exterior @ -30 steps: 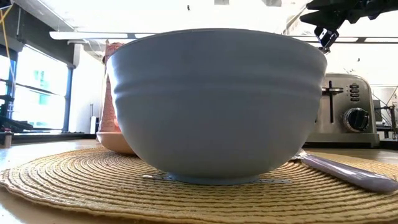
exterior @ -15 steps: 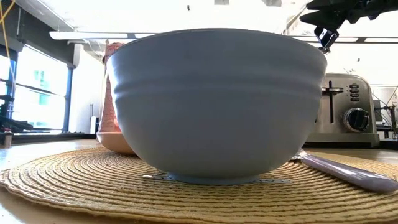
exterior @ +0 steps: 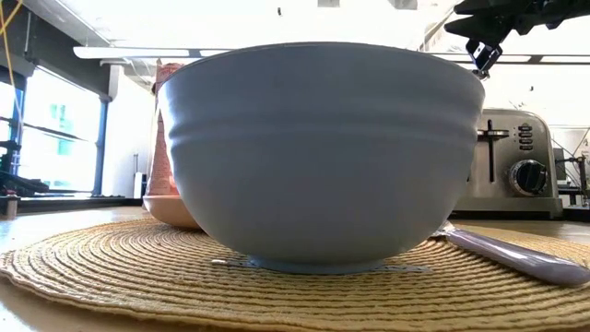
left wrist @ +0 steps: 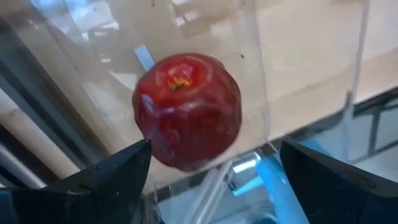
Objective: Arrange a breakfast setting
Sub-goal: Put the apple onto the peach plate
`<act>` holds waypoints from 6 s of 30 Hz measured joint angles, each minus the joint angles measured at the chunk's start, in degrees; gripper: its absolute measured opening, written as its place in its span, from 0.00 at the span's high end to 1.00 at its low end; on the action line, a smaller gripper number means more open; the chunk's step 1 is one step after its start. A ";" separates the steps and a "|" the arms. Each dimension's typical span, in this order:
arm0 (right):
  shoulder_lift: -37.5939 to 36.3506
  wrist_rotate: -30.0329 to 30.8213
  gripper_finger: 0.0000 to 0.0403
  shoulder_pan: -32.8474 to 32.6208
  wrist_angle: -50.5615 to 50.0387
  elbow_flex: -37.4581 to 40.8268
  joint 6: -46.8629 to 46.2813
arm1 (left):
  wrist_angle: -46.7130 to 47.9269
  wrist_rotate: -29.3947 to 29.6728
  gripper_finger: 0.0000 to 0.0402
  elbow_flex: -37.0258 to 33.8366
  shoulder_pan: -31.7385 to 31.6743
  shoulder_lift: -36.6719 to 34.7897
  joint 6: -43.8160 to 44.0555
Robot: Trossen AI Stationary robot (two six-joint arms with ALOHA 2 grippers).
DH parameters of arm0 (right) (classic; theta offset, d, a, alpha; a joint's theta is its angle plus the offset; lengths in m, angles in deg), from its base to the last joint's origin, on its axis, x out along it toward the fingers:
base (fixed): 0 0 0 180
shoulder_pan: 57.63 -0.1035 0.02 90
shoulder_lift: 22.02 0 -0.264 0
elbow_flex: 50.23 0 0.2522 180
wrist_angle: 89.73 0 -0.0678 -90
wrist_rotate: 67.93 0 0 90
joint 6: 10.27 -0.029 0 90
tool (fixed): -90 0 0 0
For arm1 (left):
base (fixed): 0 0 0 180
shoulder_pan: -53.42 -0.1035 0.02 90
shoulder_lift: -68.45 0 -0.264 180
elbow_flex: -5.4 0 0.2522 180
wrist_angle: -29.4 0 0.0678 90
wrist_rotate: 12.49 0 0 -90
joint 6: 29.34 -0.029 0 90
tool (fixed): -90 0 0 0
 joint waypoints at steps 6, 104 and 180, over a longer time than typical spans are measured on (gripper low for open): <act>0.00 -0.02 0.75 0.00 0.00 0.00 0.00 | 1.22 -0.06 0.14 0.01 -0.07 2.46 -0.62; 0.00 0.00 0.75 0.01 0.00 0.00 0.00 | 13.26 30.86 0.42 -0.37 -12.16 -22.45 -27.15; 0.00 0.00 0.75 0.00 -1.68 0.00 0.00 | -16.89 8.20 0.28 -0.35 -58.70 6.11 -93.06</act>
